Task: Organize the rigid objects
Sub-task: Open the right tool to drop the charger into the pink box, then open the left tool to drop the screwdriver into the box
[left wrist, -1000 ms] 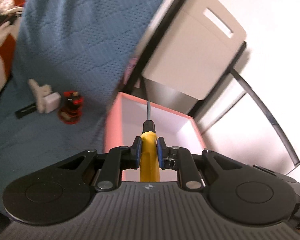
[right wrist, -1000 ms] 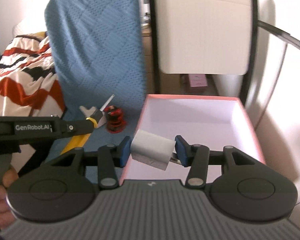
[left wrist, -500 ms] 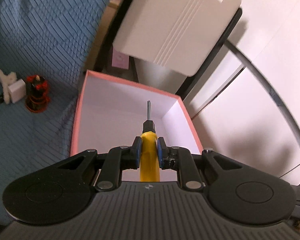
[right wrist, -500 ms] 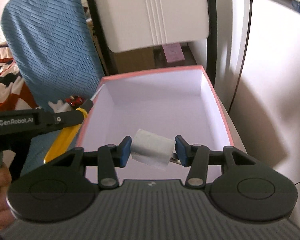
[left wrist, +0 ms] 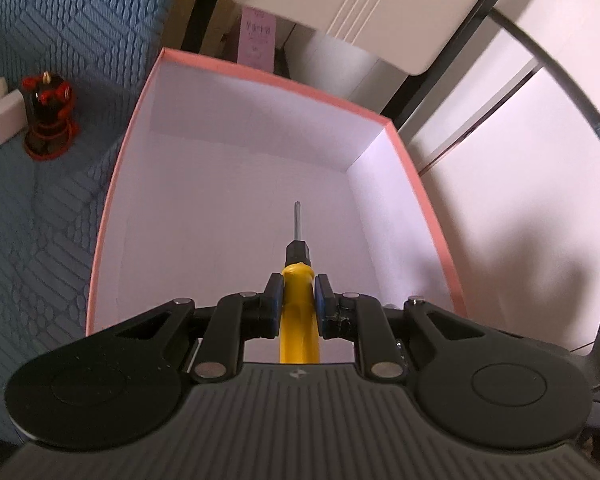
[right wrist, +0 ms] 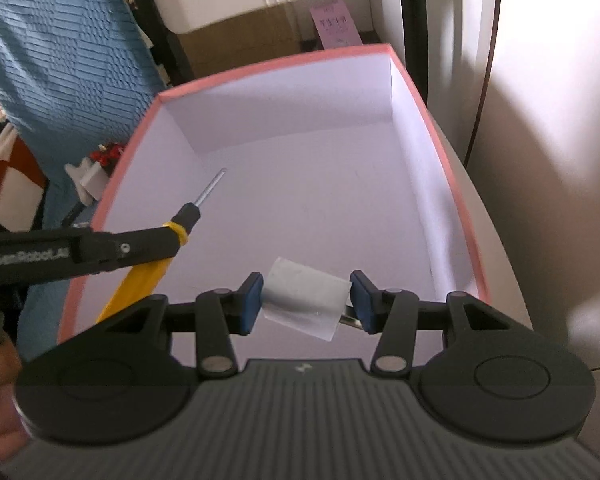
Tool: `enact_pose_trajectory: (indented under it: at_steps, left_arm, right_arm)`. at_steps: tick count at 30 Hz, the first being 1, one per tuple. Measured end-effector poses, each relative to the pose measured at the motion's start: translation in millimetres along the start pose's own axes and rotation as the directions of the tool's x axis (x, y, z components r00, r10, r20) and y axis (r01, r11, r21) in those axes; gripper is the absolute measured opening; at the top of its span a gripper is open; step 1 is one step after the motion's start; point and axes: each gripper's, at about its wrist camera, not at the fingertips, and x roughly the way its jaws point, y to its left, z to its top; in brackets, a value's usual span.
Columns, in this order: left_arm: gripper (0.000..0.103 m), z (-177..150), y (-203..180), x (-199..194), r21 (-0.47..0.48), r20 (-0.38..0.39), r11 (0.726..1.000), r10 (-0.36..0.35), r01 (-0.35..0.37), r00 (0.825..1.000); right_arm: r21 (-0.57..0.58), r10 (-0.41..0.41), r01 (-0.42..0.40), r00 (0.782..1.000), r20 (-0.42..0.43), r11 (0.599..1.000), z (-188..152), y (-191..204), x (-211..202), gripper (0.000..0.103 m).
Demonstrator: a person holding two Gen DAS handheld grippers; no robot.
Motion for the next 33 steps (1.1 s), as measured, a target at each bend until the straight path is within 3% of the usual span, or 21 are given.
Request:
enact_pose_trajectory:
  at_steps: [8, 15, 23, 33]
  left_arm:
    - [0.019, 3, 6, 8, -0.006, -0.014, 1.000, 0.006, -0.006, 1.000]
    - [0.020, 3, 2, -5, 0.002, 0.005, 1.000, -0.005, 0.005, 1.000]
    - [0.020, -1, -7, -48, 0.041, 0.087, 0.999, -0.013, 0.009, 0.996]
    - [0.020, -9, -8, -132, 0.078, 0.232, 0.997, -0.036, 0.018, 0.972]
  right_arm:
    - [0.022, 0.003, -0.002, 0.998, -0.066, 1.000, -1, -5, 23, 0.051]
    - [0.014, 0.007, -0.007, 0.999, -0.050, 1.000, 1, 0, 14, 0.052]
    - [-0.001, 0.022, -0.022, 1.000, 0.008, 1.000, 3, 15, -13, 0.052]
    - [-0.063, 0.043, -0.034, 0.989, 0.145, 0.997, -6, 49, -71, 0.052]
